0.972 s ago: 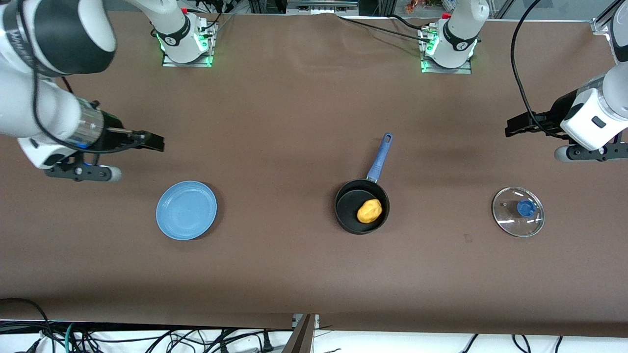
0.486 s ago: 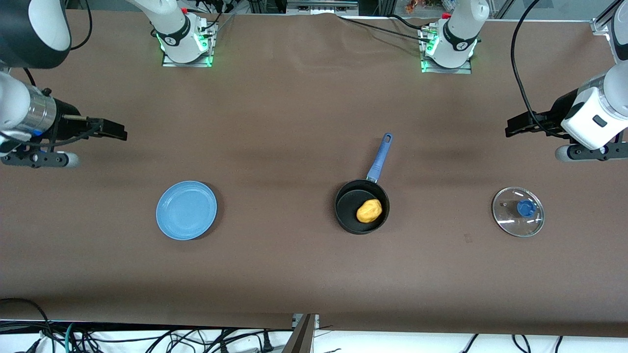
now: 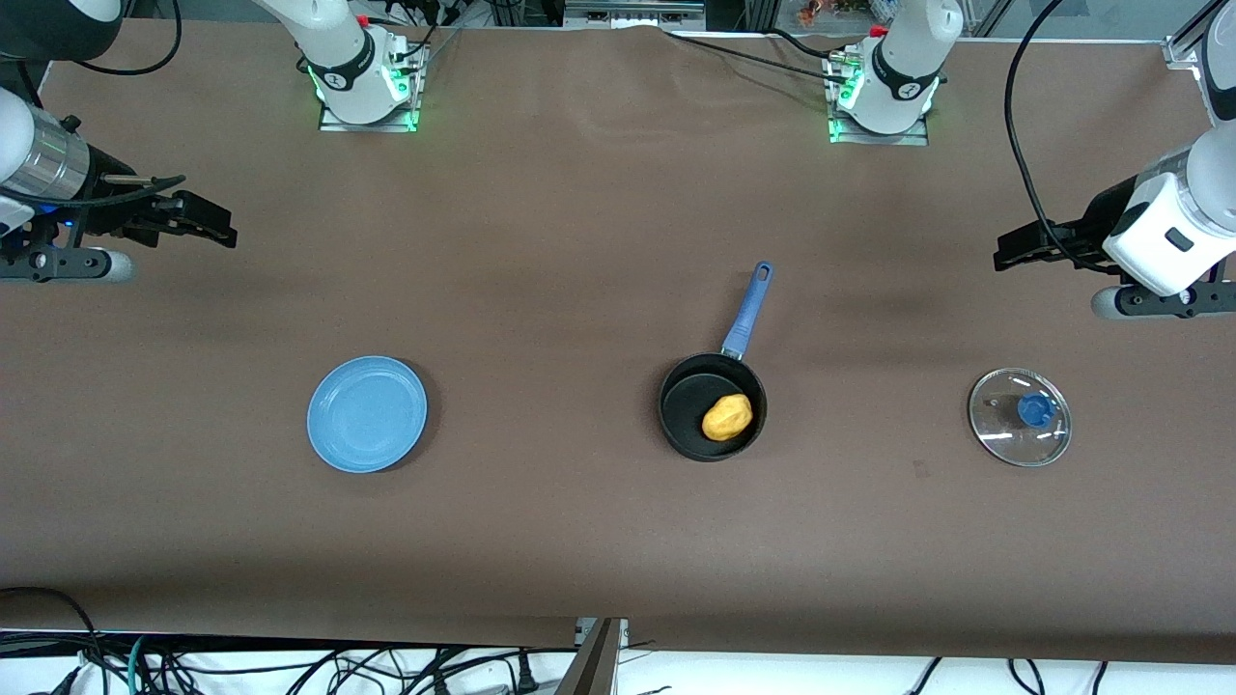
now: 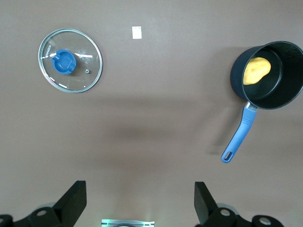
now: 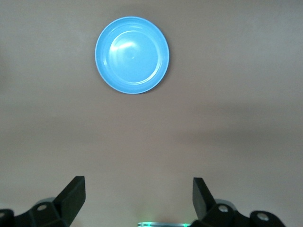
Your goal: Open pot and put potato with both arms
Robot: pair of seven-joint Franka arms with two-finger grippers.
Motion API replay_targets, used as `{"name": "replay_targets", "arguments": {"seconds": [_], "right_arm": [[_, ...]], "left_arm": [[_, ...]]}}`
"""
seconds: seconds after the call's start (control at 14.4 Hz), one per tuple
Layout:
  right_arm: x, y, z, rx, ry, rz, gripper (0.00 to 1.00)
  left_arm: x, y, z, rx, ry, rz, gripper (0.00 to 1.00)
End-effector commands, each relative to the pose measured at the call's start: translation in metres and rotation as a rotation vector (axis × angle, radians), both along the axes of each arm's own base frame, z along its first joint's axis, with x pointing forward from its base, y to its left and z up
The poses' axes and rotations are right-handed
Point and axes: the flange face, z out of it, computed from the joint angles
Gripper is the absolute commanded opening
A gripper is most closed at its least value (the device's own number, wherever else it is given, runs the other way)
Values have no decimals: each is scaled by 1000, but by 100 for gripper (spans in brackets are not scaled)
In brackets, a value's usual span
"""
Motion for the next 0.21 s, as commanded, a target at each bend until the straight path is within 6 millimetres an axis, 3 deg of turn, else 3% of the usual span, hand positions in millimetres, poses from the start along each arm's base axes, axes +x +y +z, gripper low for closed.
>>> {"name": "replay_targets", "arguments": {"seconds": [0.0,0.14], "right_arm": [[12,5,14,-38,-35,52,100],[11,6,16,-29,-32,38,100]], "left_arm": [[5,-3,4,16,0,-5,100],[6,-3,2,15,1,-5,100]]}}
